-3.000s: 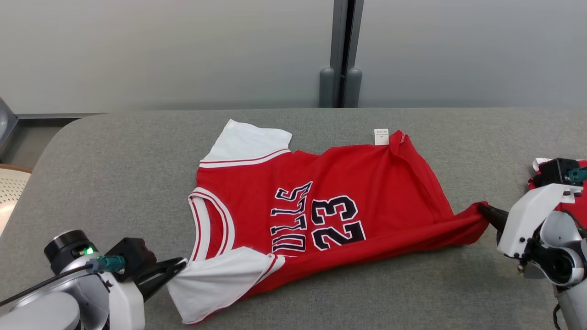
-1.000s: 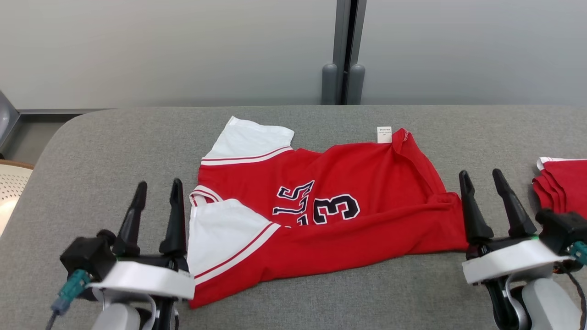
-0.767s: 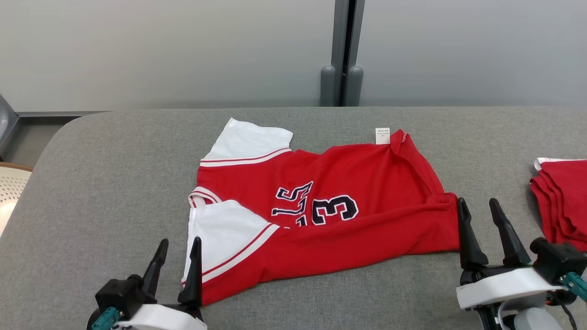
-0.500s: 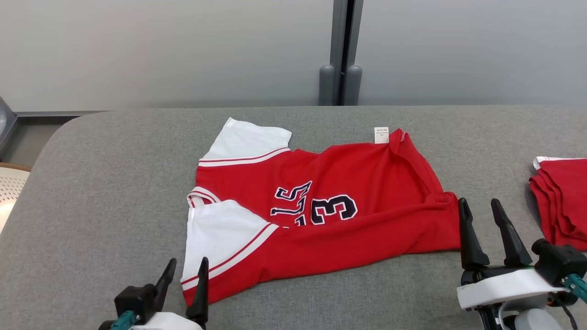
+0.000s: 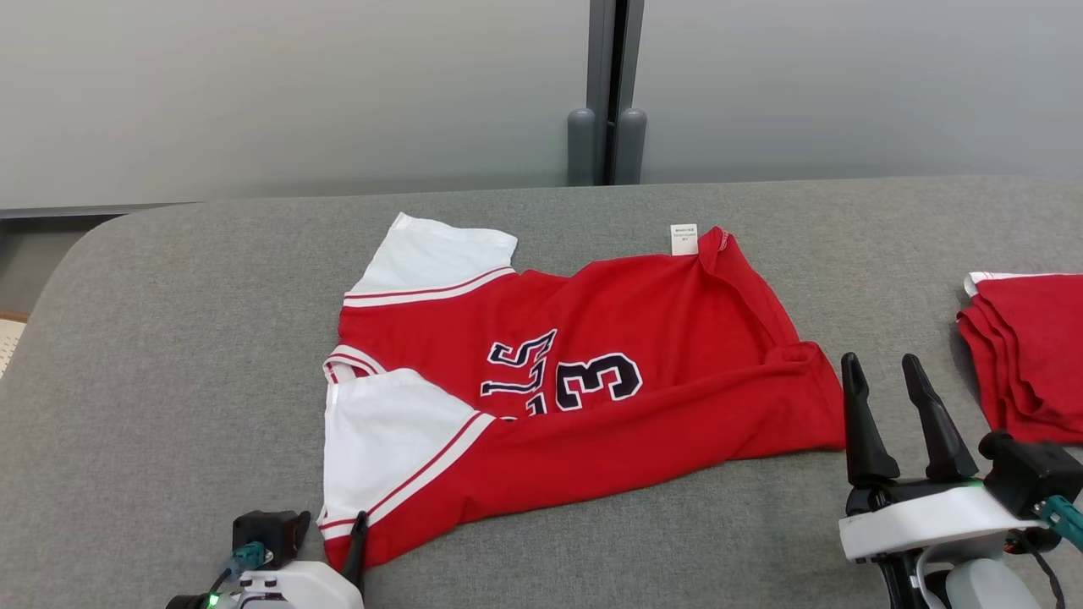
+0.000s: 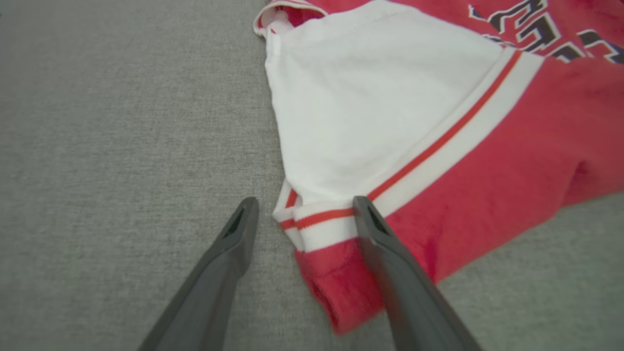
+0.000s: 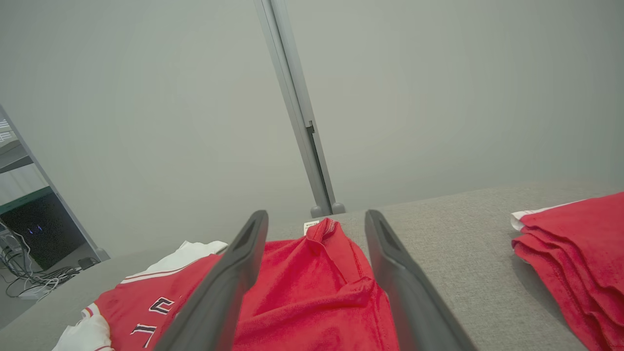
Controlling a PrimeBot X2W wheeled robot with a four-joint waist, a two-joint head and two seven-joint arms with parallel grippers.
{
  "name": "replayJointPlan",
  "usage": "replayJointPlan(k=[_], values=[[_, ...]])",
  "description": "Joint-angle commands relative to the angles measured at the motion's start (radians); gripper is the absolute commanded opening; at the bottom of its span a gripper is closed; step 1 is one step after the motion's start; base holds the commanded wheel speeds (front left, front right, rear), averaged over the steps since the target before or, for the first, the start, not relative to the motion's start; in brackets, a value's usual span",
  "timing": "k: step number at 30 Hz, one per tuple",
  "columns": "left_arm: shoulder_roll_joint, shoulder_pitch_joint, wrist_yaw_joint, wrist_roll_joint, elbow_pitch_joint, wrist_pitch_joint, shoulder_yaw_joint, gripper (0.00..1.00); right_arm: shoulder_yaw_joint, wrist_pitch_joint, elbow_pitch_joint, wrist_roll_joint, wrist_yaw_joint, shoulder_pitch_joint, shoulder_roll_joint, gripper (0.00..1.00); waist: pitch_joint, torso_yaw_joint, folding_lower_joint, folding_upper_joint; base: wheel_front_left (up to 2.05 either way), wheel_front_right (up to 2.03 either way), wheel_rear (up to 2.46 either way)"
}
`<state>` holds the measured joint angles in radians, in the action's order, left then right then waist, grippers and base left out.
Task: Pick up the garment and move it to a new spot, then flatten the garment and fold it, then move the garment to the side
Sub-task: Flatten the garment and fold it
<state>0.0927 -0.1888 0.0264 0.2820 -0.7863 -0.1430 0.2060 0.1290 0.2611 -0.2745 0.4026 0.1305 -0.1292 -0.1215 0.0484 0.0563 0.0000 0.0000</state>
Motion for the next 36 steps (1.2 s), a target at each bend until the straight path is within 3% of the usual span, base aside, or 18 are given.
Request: replayJointPlan(k=[1, 3, 6, 17, 25, 36], values=[[0.003, -0.007, 0.003, -0.001, -0.025, 0.02, 0.006, 1.0, -0.002, 0.006, 0.004, 0.005, 0.001, -0.011, -0.006, 1.0, 0.003, -0.005, 0.0, 0.0, 0.0, 0.0, 0.0], [0.003, -0.012, 0.011, -0.006, -0.046, 0.037, 0.019, 1.0, -0.003, 0.006, 0.005, 0.004, 0.0, -0.013, -0.007, 1.0, 0.006, -0.009, 0.0, 0.0, 0.0, 0.0, 0.0], [0.0, -0.021, 0.036, -0.004, -0.068, 0.054, 0.038, 0.0, -0.008, 0.006, 0.002, 0.002, 0.0, -0.015, -0.009, 1.0, 0.009, -0.013, 0.0, 0.0, 0.0, 0.0, 0.0], [0.035, -0.085, 0.006, 0.003, -0.001, -0.082, 0.008, 0.0, -0.094, -0.07, -0.202, -0.027, 0.0, -0.051, 0.023, 1.0, 0.01, 0.0, 0.0, 0.0, 0.0, 0.0, 0.0], [0.044, -0.099, 0.031, -0.01, 0.064, -0.114, 0.024, 0.0, -0.15, -0.173, -0.376, 0.051, 0.001, -0.152, 0.058, 1.0, 0.038, 0.016, 0.0, 0.0, 0.0, 0.0, 0.0], [0.043, -0.115, 0.045, -0.023, 0.081, -0.12, 0.056, 0.0, -0.153, -0.24, -0.589, 0.126, 0.0, -0.278, 0.053, 1.0, 0.072, 0.053, 0.0, 0.0, 0.0, 0.0, 0.0]])
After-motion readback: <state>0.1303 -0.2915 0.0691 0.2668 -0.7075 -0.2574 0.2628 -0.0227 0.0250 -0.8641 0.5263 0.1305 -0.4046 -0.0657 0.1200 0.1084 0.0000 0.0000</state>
